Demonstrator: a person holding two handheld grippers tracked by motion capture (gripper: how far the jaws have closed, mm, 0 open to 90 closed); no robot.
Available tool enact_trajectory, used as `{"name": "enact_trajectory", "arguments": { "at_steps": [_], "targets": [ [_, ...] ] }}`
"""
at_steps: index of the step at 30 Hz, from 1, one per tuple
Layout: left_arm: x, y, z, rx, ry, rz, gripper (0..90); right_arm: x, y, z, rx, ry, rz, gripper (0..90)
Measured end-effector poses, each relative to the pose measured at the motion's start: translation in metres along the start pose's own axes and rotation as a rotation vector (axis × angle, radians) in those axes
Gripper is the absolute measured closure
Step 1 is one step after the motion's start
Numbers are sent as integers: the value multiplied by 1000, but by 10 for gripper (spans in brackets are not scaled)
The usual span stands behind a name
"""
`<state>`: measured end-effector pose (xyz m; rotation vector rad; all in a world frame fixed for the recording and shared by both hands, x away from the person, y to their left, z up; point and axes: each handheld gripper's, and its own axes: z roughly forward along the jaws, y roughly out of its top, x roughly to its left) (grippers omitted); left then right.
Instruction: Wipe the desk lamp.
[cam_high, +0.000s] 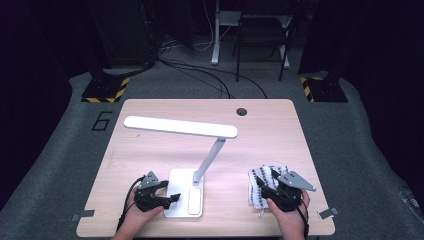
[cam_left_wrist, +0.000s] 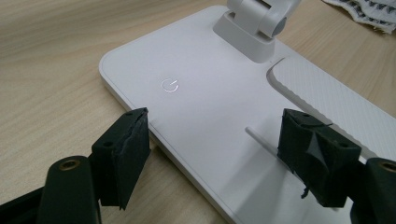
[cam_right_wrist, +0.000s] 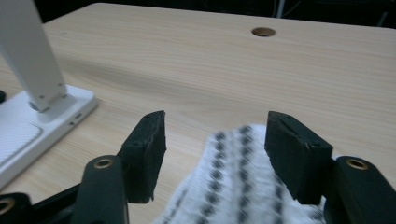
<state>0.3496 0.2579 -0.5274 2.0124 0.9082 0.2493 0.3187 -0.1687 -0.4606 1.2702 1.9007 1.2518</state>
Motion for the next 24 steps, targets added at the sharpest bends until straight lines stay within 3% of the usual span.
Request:
{"name": "enact_trajectory", "arguments": {
  "at_steps": [2, 5, 10, 17, 24],
  "targets": [
    [0, 0, 0, 0, 2, 3, 253, 10, 5, 3, -14, 23, -13, 358],
    [0, 0, -1, 10, 1, 16, 259, 22, 12, 11, -17, 109, 0, 384],
    [-1, 1, -1, 4, 13, 32, 264, 45, 22, 25, -8, 198, -47, 409],
    [0, 2, -2, 1, 12, 34, 281, 72, 31, 38, -1, 246, -96, 389],
    [0, 2, -3, 8, 3, 34, 289, 85, 40, 48, -10, 278, -109, 388]
  ]
}}
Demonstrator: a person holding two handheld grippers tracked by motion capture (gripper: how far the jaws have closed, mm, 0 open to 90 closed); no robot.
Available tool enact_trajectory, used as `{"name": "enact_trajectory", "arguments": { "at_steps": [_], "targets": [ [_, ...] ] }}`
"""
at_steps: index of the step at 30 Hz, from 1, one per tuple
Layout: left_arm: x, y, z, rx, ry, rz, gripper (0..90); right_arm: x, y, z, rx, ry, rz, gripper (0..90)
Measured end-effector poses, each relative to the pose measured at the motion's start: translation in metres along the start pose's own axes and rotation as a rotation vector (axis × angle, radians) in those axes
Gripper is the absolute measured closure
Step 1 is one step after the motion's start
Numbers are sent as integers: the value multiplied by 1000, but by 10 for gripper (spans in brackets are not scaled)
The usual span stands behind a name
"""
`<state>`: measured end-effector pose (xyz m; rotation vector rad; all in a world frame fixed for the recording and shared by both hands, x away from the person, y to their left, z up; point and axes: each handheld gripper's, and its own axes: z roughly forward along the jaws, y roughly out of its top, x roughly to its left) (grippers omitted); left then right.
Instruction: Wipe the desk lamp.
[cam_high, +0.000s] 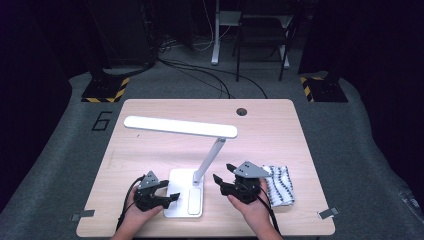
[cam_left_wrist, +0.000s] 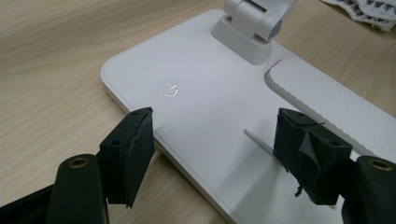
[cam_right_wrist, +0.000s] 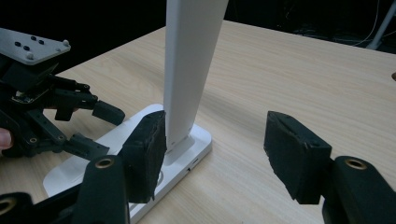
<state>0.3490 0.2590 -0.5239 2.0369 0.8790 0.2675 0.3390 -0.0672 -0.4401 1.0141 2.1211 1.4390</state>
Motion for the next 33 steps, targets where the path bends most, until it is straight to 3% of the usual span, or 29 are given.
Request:
{"name": "enact_trajectory", "arguments": {
  "at_steps": [3, 16, 22, 29, 33],
  "targets": [
    [0, 0, 0, -5, 3, -1, 290, 3, 4, 4, -1, 14, 8, 399],
    [0, 0, 0, -2, 2, 3, 289, 15, 17, 19, -9, 26, -37, 429],
    [0, 0, 0, -3, 2, 7, 290, 17, 21, 26, -8, 3, -71, 509],
    [0, 0, 0, 5, -6, 8, 280, 14, 23, 29, -6, 9, -31, 585],
    [0, 0, 0, 2, -5, 6, 278, 14, 24, 30, -11, 15, -37, 600]
  ]
}}
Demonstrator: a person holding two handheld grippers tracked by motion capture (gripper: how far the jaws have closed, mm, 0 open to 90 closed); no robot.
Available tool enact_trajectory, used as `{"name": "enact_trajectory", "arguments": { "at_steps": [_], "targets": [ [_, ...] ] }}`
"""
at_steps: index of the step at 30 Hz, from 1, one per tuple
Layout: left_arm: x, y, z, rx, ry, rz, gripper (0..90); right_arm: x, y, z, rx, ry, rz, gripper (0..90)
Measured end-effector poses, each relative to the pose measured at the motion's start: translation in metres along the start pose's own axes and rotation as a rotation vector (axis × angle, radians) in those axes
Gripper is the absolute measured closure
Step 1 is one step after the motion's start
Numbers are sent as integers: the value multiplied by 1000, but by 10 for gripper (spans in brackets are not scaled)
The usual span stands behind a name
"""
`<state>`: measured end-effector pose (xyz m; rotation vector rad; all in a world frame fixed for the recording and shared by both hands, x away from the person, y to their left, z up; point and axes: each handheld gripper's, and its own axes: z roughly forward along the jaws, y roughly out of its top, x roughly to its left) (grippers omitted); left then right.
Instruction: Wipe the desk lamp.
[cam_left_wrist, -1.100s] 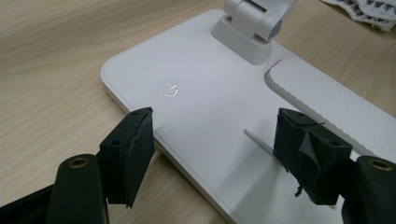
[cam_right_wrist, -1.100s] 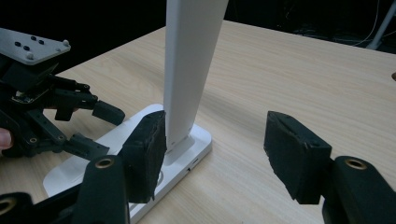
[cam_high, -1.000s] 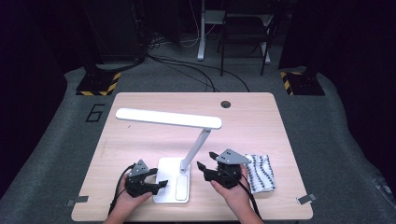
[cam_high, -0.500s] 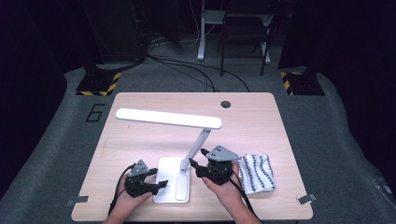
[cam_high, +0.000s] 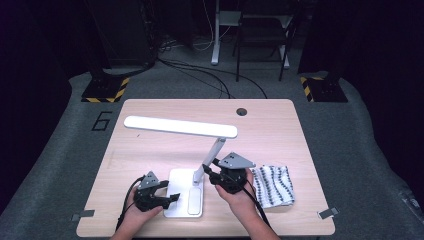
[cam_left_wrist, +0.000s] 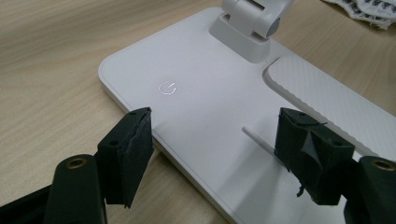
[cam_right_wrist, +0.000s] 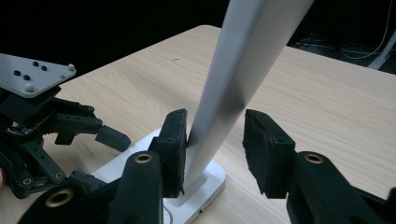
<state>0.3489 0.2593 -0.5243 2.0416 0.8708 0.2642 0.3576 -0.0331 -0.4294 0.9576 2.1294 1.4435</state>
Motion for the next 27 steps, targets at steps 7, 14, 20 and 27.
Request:
{"name": "enact_trajectory", "arguments": {
  "at_steps": [7, 14, 20, 27],
  "targets": [
    [-1, 0, 1, -1, -14, -10, 276, -3, 1, 2, -2, -1, 2, 609],
    [-6, 1, 4, 13, -21, 19, 286, -12, 4, 6, -6, -18, -3, 646],
    [-11, 3, 5, 17, -32, 45, 293, -18, 6, 12, -9, -33, 6, 655],
    [-10, 5, 7, -10, -23, 37, 292, -22, 12, 21, -10, -44, -5, 661]
  ]
}}
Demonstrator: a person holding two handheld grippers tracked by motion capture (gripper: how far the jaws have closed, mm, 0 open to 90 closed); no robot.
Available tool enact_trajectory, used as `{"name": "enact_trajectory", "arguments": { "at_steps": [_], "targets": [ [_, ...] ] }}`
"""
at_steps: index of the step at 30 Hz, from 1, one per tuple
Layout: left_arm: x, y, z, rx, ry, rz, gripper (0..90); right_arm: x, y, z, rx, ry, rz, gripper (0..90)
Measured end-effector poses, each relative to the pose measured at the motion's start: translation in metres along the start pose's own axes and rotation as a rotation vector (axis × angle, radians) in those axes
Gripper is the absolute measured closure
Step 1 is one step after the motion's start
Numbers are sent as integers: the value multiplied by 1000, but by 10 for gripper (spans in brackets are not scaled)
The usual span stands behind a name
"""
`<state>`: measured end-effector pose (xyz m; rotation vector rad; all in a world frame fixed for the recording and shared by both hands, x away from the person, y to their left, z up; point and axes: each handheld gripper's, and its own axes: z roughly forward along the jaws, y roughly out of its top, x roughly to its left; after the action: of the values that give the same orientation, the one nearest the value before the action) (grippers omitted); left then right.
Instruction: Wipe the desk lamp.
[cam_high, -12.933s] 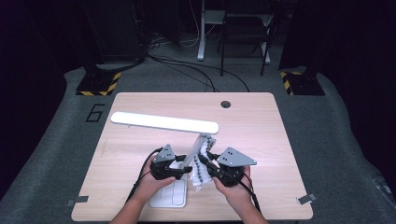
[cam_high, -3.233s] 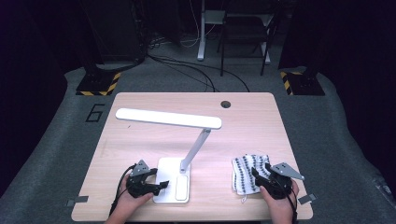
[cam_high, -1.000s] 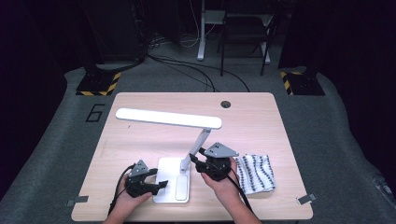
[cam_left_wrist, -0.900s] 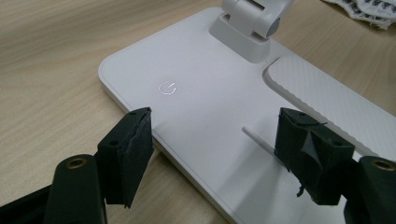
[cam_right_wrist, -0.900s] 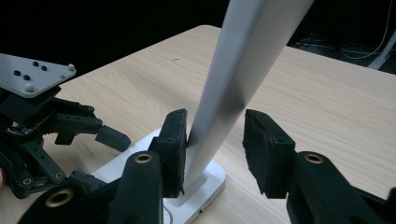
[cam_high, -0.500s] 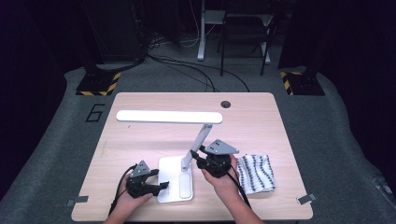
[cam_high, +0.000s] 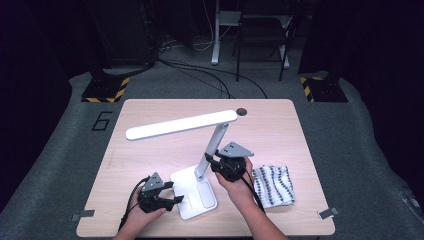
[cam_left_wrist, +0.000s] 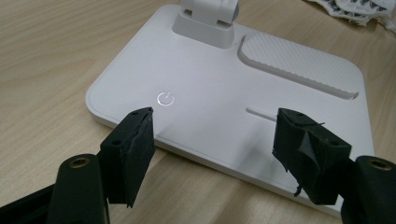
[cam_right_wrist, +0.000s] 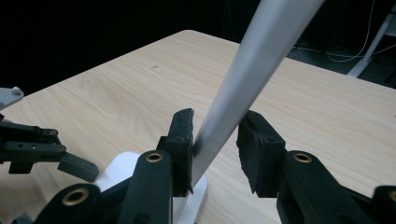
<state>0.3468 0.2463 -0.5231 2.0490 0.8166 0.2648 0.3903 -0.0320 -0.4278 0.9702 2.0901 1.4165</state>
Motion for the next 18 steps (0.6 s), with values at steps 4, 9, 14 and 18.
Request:
{"name": "enact_trajectory", "arguments": {
  "at_steps": [4, 9, 14, 18],
  "targets": [
    [2, 0, 0, -5, 7, -10, 291, -2, 4, 4, -3, -6, -9, 667],
    [7, 2, 2, -20, 14, -33, 284, -5, 7, 7, 0, -18, -14, 652],
    [13, 2, 4, -18, 20, -55, 264, -3, 5, -2, -8, -37, -10, 544],
    [18, 4, 5, -37, 27, -80, 248, 0, -4, -14, -7, -47, -4, 486]
  ]
}}
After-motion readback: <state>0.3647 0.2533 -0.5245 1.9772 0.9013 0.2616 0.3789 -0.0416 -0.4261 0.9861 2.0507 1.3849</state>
